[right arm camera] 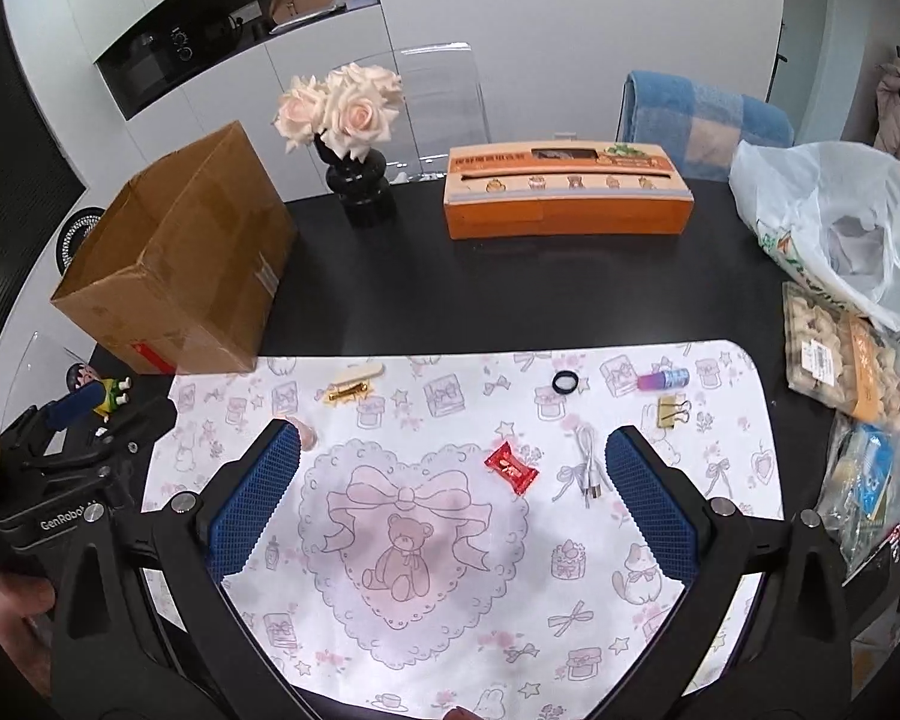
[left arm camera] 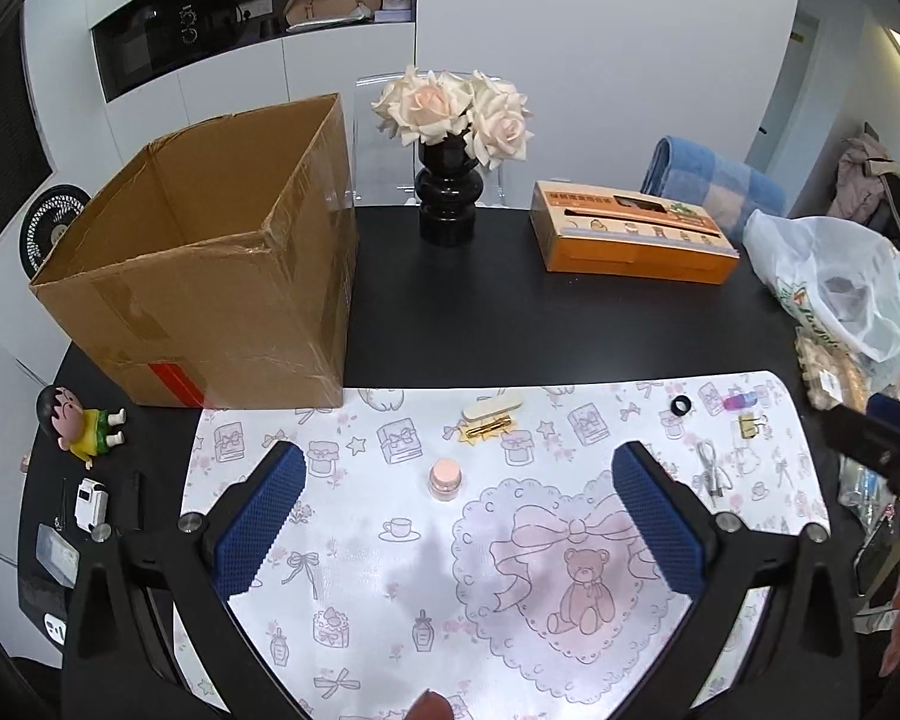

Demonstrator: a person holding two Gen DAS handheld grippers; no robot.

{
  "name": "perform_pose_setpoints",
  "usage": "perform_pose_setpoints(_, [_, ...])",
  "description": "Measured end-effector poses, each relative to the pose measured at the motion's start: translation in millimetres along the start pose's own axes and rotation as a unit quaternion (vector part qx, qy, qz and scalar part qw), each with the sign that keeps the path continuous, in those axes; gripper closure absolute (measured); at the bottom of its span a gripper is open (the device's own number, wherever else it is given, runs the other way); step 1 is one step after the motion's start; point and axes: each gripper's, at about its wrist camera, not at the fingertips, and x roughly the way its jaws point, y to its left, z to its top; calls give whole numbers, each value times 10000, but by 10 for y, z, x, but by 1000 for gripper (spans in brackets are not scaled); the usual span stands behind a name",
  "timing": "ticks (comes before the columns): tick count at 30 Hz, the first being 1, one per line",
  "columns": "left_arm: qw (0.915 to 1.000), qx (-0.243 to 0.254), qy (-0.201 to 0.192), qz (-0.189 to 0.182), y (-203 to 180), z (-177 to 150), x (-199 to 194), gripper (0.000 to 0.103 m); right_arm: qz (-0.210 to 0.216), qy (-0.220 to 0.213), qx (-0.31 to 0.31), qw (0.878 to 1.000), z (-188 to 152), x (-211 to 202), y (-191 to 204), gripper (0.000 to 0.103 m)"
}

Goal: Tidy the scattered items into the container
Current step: 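Bring both tools back over the mat toward the remaining items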

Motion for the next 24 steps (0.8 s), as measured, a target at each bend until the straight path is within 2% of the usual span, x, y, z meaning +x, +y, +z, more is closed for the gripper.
perform_pose_setpoints(3, [10000,41,21,-22,-60,-80,41,1,-11,11,-33,10000,-66,93,-23,0])
perform_pose_setpoints(10, [9996,248,143,75,-86,-195,459,1,-109,86,-185,9997,-133,419,-36,0])
perform_pose_setpoints(15, [9988,397,230,144,-105,-278,757,1,17,291,-125,9995,-205,757,-135,0])
perform_pose_setpoints(24, [9977,497,391,261,-139,-469,1264,1,7,675,-450,9967,-436,1355,-160,0])
